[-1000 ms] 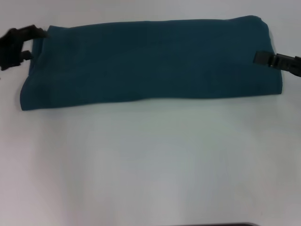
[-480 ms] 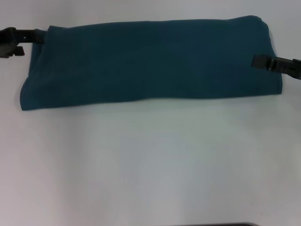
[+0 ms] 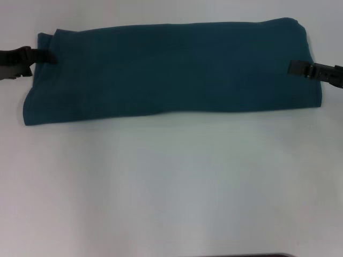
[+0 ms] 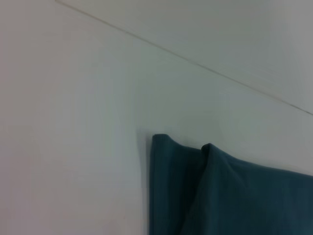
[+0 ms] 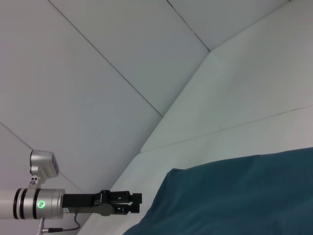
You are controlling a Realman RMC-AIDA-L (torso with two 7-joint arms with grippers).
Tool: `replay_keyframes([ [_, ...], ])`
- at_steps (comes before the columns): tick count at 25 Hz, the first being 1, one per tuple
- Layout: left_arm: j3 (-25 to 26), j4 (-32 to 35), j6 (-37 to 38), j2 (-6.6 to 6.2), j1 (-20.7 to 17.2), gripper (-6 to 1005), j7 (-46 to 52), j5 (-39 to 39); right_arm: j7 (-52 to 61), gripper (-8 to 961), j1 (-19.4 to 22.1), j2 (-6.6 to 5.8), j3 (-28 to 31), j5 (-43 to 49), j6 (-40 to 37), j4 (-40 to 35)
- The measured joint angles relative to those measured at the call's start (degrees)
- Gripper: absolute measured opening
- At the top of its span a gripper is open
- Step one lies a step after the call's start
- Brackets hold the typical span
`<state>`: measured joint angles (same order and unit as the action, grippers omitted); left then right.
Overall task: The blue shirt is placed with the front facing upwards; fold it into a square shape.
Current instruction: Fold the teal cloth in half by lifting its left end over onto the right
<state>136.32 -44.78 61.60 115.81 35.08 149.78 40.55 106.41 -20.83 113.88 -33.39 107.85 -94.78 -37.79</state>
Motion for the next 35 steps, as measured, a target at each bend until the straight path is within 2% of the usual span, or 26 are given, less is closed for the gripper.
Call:
replay_keyframes([
  [14,-0.2,1.3,-2.7,0.69,0.2,825,6.8,-1.9,0.0,822,0.1,0.01,0.0,0.0,0.0,0.1],
  [35,-2.0,1.3,-5.0,1.44,0.6,825,5.0,-3.7,0.0,822,0.4,0.03,0.2,0.0,0.0,0.1],
])
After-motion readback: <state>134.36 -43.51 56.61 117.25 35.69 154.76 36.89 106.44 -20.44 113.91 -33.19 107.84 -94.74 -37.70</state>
